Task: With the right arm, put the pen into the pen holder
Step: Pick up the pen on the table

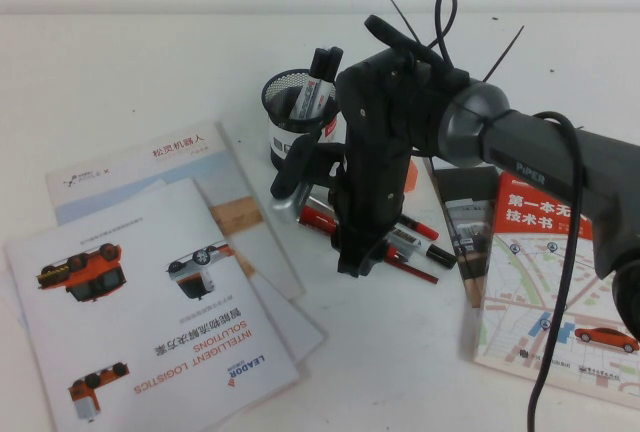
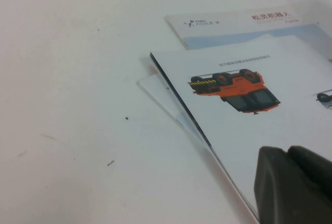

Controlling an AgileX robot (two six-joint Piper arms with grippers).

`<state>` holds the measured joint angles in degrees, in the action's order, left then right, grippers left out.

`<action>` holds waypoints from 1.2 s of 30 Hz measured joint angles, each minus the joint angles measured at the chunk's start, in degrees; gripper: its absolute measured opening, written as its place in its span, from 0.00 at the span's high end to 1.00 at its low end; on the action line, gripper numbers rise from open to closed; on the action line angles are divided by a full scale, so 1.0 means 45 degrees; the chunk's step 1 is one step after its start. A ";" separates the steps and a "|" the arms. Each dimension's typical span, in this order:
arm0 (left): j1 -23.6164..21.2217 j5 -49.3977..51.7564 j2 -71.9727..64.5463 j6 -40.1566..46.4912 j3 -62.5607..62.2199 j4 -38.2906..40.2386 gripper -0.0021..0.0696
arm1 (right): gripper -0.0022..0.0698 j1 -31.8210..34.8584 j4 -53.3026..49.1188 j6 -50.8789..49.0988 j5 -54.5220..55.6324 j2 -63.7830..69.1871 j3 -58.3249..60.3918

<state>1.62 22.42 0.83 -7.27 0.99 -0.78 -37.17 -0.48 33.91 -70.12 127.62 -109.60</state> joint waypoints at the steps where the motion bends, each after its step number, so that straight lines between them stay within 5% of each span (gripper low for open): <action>1: 0.0000 0.0000 0.0000 0.0000 0.0000 0.0000 0.97 | 0.50 0.0000 -0.0030 0.0022 0.0052 0.0000 0.0000; 17: 0.0000 0.0000 0.0000 0.0000 0.0000 0.0000 0.97 | 0.52 0.0373 0.0107 -0.0175 0.0437 0.0483 -0.0105; 21: 0.0000 0.0000 0.0000 0.0000 0.0000 0.0000 0.97 | 0.60 0.0373 0.0259 -0.0175 0.0437 0.0490 -0.0105; 28: 0.0000 0.0000 0.0000 0.0000 0.0000 0.0000 0.97 | 0.88 0.0373 0.0439 -0.0459 0.0498 0.0511 -0.0138; 36: 0.0000 0.0000 0.0000 0.0000 0.0000 0.0000 0.97 | 0.88 0.0373 0.0446 -0.1388 0.0200 0.0734 -0.1499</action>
<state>1.62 22.42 0.83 -7.27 0.99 -0.78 -35.50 1.52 27.67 -69.22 130.92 -116.34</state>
